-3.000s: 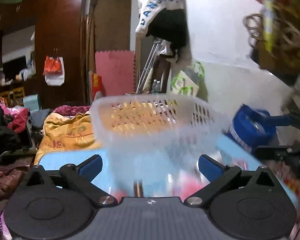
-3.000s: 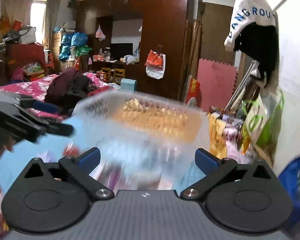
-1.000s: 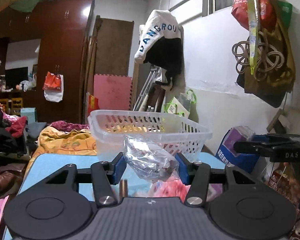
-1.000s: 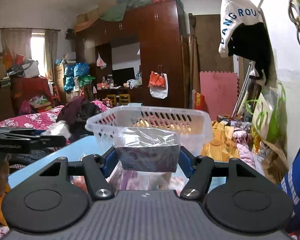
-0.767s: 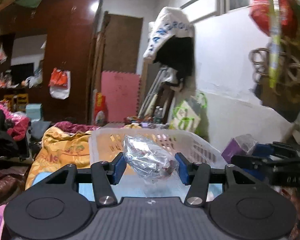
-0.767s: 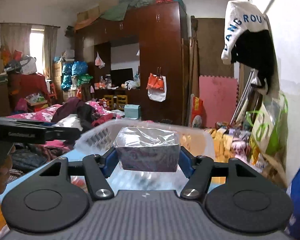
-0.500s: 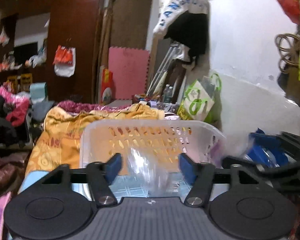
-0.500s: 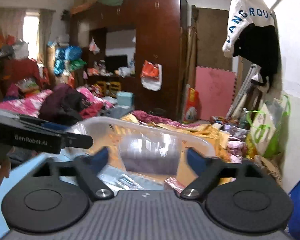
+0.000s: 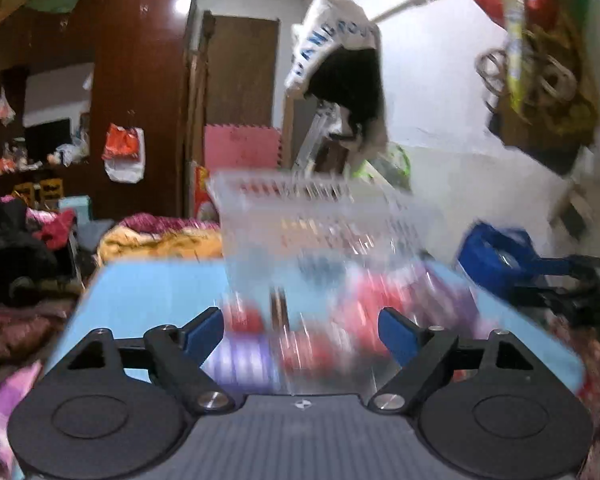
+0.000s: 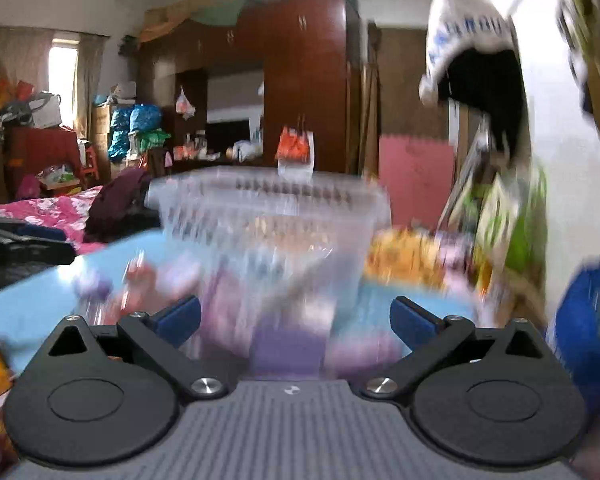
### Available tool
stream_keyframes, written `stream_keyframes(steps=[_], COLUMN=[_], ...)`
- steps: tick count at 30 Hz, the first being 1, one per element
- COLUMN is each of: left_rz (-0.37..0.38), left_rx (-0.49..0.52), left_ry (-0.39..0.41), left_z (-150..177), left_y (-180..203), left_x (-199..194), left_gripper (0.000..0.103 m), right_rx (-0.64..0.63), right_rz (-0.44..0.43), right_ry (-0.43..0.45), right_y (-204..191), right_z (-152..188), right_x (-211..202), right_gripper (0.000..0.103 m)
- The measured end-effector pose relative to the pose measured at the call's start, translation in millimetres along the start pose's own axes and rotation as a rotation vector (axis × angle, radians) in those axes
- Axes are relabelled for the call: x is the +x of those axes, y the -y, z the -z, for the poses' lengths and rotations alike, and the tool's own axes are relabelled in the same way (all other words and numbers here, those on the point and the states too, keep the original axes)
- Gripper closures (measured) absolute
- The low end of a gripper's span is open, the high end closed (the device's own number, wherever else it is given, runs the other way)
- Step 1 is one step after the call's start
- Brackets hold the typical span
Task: Organize objects
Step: 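Drop the held packs into the white basket with both tools, then grasp new items, then grasp a clear bag with the left tool while the right tool carries a purple box into the basket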
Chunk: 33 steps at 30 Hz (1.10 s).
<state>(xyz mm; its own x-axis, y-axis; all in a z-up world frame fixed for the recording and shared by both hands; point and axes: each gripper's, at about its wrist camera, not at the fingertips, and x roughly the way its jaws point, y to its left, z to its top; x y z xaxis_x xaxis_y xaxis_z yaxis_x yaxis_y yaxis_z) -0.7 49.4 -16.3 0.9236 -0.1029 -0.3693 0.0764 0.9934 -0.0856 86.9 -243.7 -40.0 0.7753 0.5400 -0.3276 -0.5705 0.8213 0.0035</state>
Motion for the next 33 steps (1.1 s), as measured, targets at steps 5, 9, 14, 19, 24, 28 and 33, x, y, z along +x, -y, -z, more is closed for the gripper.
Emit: stream_keyframes(steps=[5,9,14,19,24,28,33], left_rz=[0.037,0.003,-0.040,-0.050,-0.049,-0.041,-0.028], left_rx=[0.069,0.025,0.028,0.037,0.056,0.045,0.046], left_ry=[-0.032,-0.080,-0.095,-0.095,-0.085,-0.057,-0.010], left_z=[27,27,34,41,42,41,35], left_y=[15,15,22,25,25,20,17], left_x=[4,21,37,43,43,39,25], left_gripper=[0.016,0.016,0.016,0.016,0.026,0.026,0.026], right_rx=[0.115,0.109,0.078,0.053,0.018,0.031,0.068], right_rz=[-0.006,0.004,0.035,0.069,0.038,0.019,0.014], right_ry=[-0.039,-0.097,-0.134,-0.116,-0.123,-0.110,-0.060], right_y=[15,10,2,-4,-7,-2,10], right_z=[19,21,25,26,26,31,29], right_x=[9,25,36,33,36,31,8], right_gripper=[0.000,0.000,0.000,0.000,0.018,0.029,0.029])
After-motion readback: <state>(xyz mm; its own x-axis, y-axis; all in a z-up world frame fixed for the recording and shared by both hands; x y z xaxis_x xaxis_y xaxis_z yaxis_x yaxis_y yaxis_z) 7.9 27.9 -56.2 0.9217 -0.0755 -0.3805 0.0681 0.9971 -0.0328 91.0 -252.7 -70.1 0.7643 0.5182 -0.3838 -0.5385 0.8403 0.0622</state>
